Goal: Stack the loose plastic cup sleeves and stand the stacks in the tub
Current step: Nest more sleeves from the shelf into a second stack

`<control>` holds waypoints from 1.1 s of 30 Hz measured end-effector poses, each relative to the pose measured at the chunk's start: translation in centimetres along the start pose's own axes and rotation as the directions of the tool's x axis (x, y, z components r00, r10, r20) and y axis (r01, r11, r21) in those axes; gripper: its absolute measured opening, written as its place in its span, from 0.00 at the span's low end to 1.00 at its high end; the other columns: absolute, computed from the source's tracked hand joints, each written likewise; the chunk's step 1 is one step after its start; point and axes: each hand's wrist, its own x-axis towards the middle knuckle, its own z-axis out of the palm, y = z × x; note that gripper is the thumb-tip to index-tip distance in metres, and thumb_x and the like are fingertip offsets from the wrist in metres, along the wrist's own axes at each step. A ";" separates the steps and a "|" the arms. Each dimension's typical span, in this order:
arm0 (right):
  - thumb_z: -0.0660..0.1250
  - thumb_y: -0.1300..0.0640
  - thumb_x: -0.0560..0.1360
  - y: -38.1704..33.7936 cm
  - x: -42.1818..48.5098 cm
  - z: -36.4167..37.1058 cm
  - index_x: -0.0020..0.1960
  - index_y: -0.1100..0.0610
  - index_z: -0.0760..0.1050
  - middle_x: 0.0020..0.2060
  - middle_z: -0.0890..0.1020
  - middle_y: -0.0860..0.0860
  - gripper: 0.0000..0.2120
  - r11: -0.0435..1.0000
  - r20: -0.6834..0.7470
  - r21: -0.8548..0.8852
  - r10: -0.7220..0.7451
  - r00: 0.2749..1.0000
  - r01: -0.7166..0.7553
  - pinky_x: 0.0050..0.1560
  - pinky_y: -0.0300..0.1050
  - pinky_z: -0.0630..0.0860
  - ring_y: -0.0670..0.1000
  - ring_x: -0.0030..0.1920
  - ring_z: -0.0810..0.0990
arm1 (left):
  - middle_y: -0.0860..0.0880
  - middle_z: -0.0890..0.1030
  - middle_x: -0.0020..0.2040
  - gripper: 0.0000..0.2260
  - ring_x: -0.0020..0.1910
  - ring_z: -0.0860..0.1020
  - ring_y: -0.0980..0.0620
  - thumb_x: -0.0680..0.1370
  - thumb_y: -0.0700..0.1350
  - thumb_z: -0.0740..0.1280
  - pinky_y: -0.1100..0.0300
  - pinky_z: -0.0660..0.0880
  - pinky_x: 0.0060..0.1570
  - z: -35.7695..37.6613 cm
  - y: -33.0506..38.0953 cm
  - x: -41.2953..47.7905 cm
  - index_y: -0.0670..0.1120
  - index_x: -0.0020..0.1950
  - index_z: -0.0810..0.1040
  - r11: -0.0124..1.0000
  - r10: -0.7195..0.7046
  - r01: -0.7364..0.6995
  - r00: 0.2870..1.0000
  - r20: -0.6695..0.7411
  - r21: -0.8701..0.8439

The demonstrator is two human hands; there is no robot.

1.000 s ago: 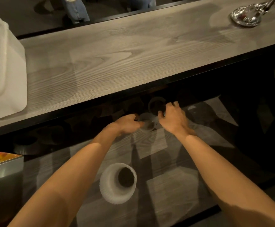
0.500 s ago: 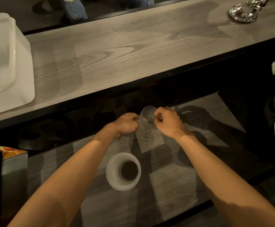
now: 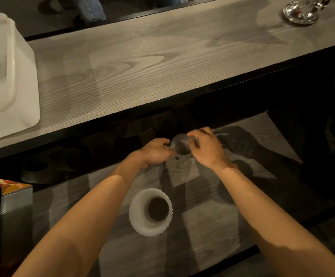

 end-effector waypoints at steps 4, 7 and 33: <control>0.58 0.52 0.84 -0.5 -0.1 0.4 0.78 0.50 0.62 0.74 0.69 0.54 0.22 0.940 0.152 0.249 0.201 0.968 -0.235 0.61 0.45 0.71 0.55 0.71 0.72 | 0.47 0.69 0.76 0.31 0.68 0.75 0.48 0.79 0.46 0.70 0.53 0.73 0.68 0.1 -0.2 0.3 0.46 0.80 0.62 0.999 0.000 0.001 1.000 0.023 -0.034; 0.60 0.55 0.84 -1.0 -0.4 0.2 0.78 0.53 0.63 0.74 0.70 0.53 0.23 0.856 0.234 0.404 0.245 0.941 -0.323 0.69 0.47 0.69 0.52 0.73 0.70 | 0.49 0.78 0.67 0.21 0.61 0.78 0.53 0.79 0.44 0.70 0.53 0.75 0.67 0.1 0.1 -0.1 0.48 0.71 0.72 0.997 0.027 -0.025 0.999 0.024 -0.075; 0.68 0.57 0.79 -13.3 -12.1 -11.0 0.53 0.59 0.81 0.42 0.85 0.55 0.06 0.799 0.264 0.600 -0.144 0.954 -0.046 0.38 0.42 0.78 0.51 0.37 0.82 | 0.45 0.81 0.52 0.21 0.42 0.77 0.52 0.76 0.44 0.75 0.59 0.76 0.46 -4.3 -4.2 -18.2 0.42 0.67 0.77 0.791 0.454 -0.369 0.889 0.063 -0.489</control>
